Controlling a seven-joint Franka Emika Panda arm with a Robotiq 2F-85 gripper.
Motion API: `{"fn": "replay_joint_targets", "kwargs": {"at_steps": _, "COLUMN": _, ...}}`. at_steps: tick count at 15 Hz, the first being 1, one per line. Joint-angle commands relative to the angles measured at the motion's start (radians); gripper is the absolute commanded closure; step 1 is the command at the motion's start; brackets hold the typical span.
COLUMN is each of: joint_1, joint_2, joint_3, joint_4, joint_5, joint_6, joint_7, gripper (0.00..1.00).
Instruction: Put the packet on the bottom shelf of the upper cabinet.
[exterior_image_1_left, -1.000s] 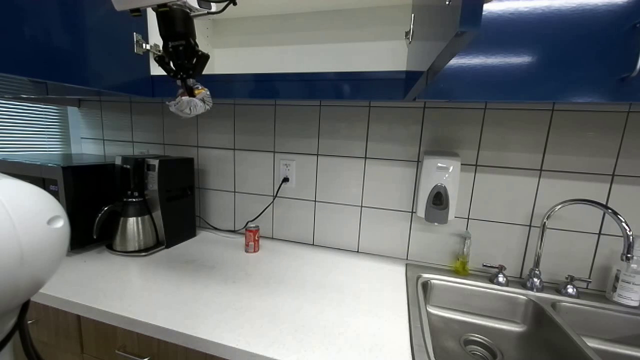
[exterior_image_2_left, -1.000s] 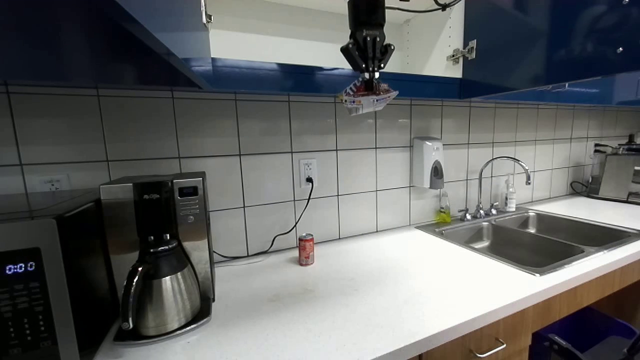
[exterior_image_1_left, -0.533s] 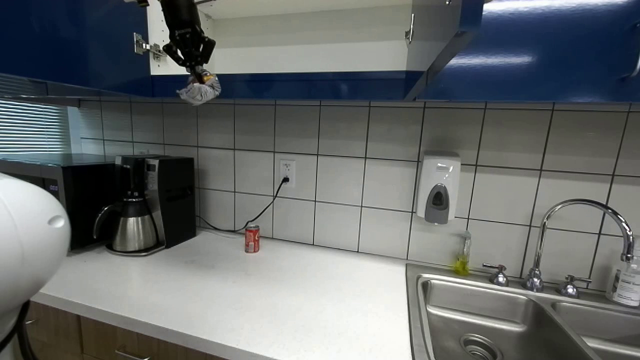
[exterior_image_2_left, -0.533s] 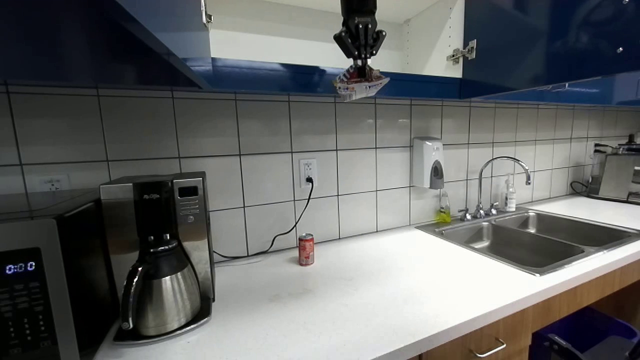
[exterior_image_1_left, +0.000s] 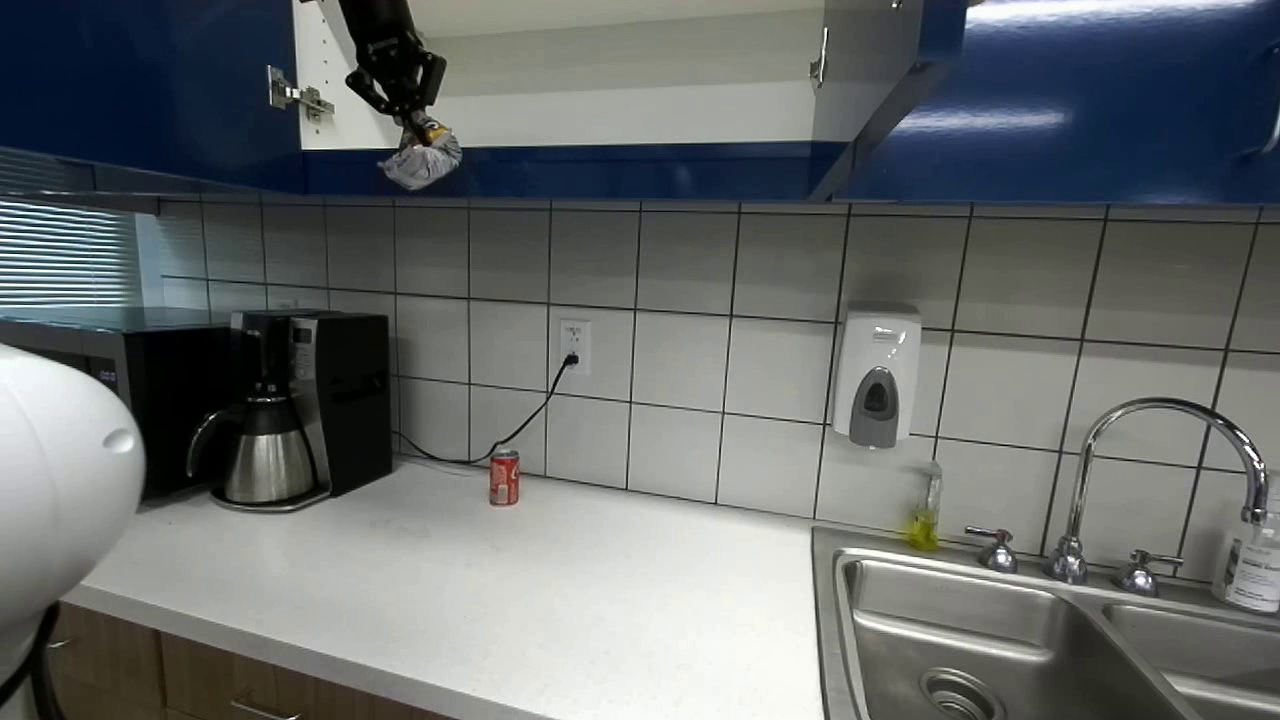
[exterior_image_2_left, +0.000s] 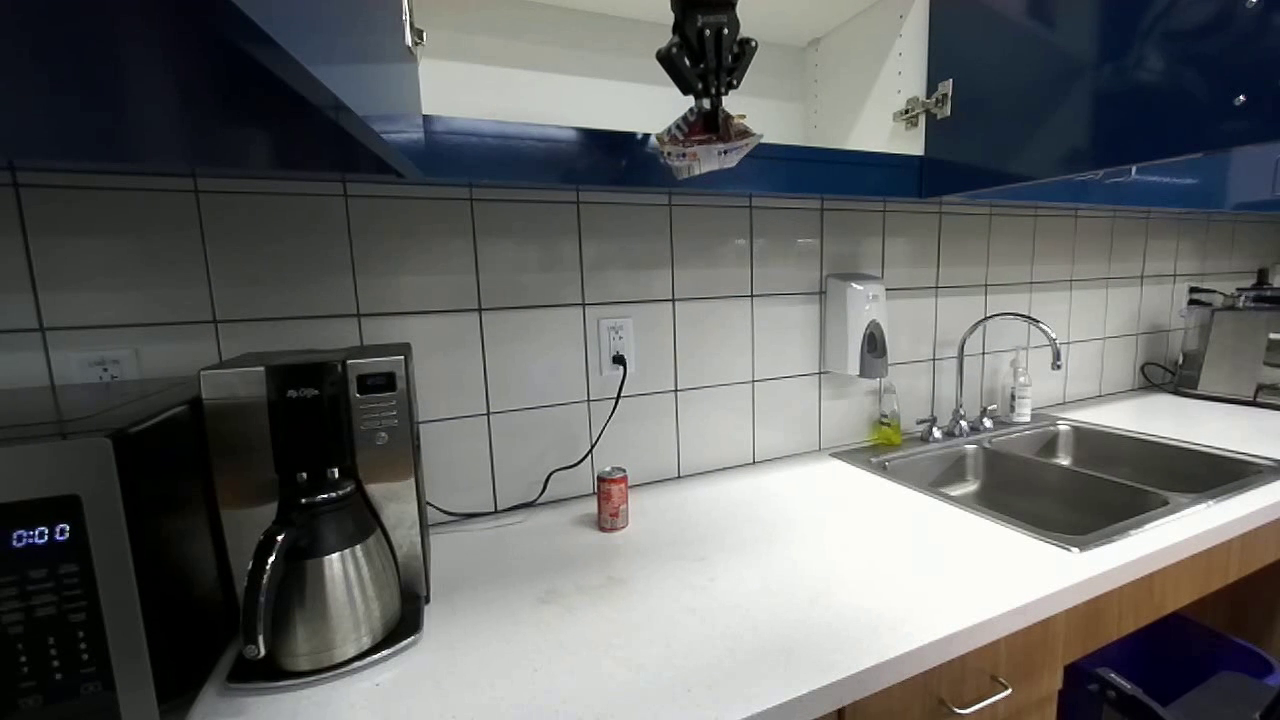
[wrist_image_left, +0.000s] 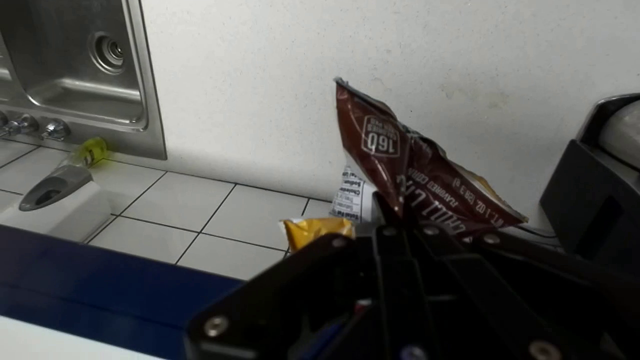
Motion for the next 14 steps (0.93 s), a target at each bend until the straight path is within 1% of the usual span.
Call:
{"fn": "replay_joint_targets", "kwargs": {"at_steps": 1, "joint_1": 0.019, "joint_2": 0.055, "joint_3": 0.016, "joint_4": 0.118, "joint_5": -0.046, "joint_6": -0.066, "joint_7": -0.012, "gripper": 1.00}}
{"fn": "replay_joint_targets", "kwargs": {"at_steps": 5, "joint_1": 0.045, "joint_2": 0.074, "joint_3": 0.029, "joint_4": 0.178, "joint_5": -0.091, "joint_6": -0.083, "joint_7": -0.011, "gripper": 1.00}}
{"fn": "replay_joint_targets", "kwargs": {"at_steps": 7, "joint_1": 0.051, "joint_2": 0.072, "joint_3": 0.032, "joint_4": 0.186, "joint_5": -0.118, "joint_6": -0.069, "joint_7": -0.021, "gripper": 1.00}}
{"fn": "replay_joint_targets", "kwargs": {"at_steps": 14, "joint_1": 0.049, "joint_2": 0.071, "joint_3": 0.018, "joint_4": 0.186, "joint_5": -0.220, "joint_6": 0.034, "joint_7": -0.072, "gripper": 1.00}}
